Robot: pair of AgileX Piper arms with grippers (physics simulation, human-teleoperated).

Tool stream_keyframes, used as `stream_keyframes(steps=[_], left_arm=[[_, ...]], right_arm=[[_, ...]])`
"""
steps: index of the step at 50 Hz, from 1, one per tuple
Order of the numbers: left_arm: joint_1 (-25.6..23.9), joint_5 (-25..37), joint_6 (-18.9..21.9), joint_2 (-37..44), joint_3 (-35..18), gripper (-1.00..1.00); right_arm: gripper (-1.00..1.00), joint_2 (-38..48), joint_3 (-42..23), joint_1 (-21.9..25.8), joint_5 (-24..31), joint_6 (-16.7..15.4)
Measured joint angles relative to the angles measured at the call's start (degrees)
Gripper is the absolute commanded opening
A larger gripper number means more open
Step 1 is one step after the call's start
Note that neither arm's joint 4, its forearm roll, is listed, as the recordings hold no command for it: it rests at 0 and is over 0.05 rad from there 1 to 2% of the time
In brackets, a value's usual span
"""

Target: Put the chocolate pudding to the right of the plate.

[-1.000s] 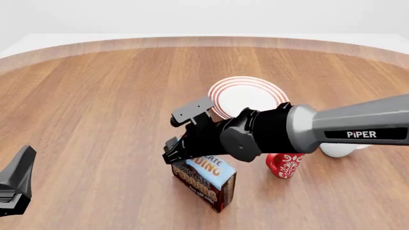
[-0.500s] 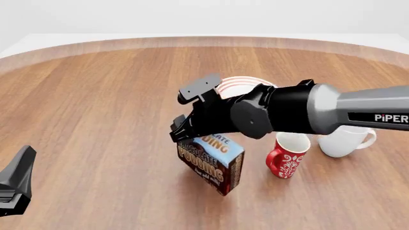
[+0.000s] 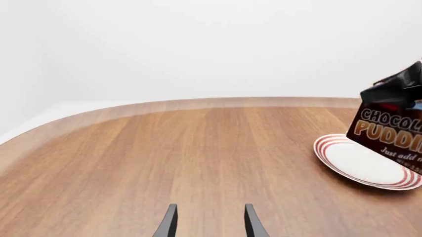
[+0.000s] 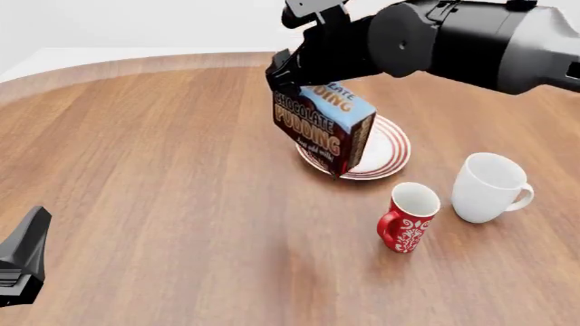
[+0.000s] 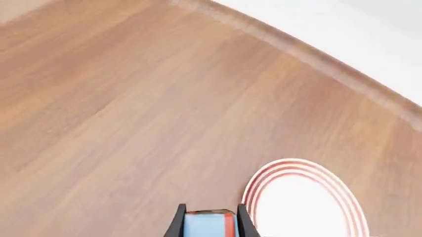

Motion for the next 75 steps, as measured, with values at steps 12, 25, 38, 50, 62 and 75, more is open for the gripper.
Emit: stream_keyframes(steps=[12, 25, 38, 50, 62, 75], left_arm=[[0.0, 0.0, 0.0, 0.0, 0.0, 1.0], [0.0, 0.0, 0.0, 0.0, 0.0, 1.0], [0.0, 0.0, 0.0, 0.0, 0.0, 1.0], [0.0, 0.0, 0.0, 0.0, 0.0, 1.0], [0.0, 0.0, 0.0, 0.0, 0.0, 1.0], [0.0, 0.0, 0.0, 0.0, 0.0, 1.0]], right_arm=[[-1.0, 4.6, -12.8, -7.4, 3.5, 0.2], [-1.0, 11.3, -22.2, -18.1, 3.9, 2.0], [-1.0, 16.3, -23.9, -27.0, 1.2, 3.3], [-1.0, 19.9, -23.0, -33.1, -2.0, 4.1], [-1.0, 23.5, -22.0, -36.3, -4.9, 4.5], [-1.0, 25.4, -19.6, -38.9, -8.0, 5.4]])
